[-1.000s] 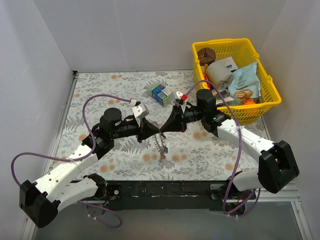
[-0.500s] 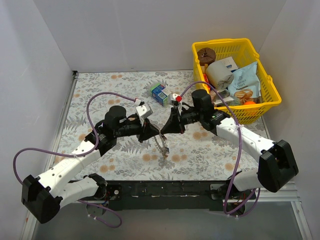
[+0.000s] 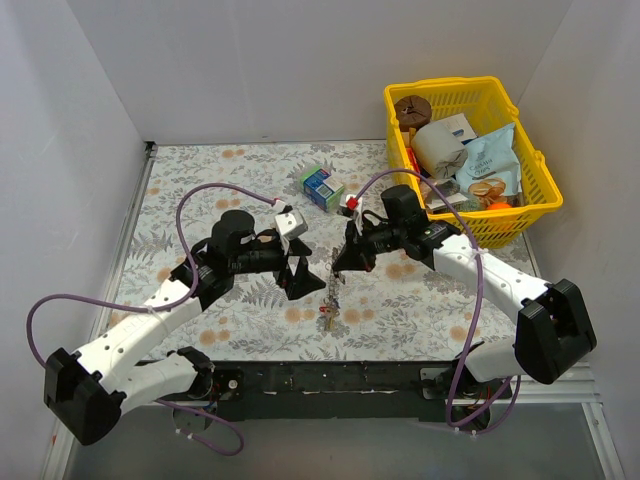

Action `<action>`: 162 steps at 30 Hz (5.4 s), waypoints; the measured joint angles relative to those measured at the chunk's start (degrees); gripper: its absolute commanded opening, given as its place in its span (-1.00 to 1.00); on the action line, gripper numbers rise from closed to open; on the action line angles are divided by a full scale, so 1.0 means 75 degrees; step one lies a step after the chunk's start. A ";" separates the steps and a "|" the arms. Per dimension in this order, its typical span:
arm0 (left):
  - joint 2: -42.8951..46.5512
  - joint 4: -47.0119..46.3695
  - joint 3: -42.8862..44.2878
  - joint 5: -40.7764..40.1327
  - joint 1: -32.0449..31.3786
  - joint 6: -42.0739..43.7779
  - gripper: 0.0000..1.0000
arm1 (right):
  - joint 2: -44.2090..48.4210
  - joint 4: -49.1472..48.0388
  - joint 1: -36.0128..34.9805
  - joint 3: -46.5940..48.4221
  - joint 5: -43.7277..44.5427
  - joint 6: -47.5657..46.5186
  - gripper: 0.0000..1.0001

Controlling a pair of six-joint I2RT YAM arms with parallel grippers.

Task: Put the keys on the keyring

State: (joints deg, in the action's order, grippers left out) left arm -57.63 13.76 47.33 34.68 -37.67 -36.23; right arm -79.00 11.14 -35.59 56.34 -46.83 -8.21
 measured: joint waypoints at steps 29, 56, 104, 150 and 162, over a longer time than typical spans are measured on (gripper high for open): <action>-0.1886 -0.0979 0.0023 0.1431 0.0000 -0.0050 0.06 | 0.0571 0.0796 -0.0070 -0.0149 -0.0373 -0.0938 -0.97; -0.2145 -0.0291 0.0764 0.1524 0.0000 0.0463 -0.28 | 0.0571 0.0810 -0.0230 -0.0149 -0.0603 -0.1029 -0.97; -0.3101 -0.0038 0.1233 0.2110 0.0047 -0.0437 -1.00 | 0.1037 0.0720 -0.0227 -0.0545 0.0128 -0.0679 0.10; -0.2582 -0.8600 -0.3159 0.0452 -0.0032 -0.2090 -1.00 | 0.1614 -0.2771 0.0950 -0.2500 -0.0586 0.1367 0.21; -0.2707 -0.9681 -0.3579 0.0417 -0.0149 -0.2151 -1.00 | 0.1279 -0.3235 0.1023 -0.2634 -0.0933 0.1262 0.08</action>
State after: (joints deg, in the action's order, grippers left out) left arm -77.93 -58.85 20.49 37.80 -38.79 -52.36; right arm -69.41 -13.13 -27.92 36.58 -53.82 1.26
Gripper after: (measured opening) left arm 0.024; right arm 0.563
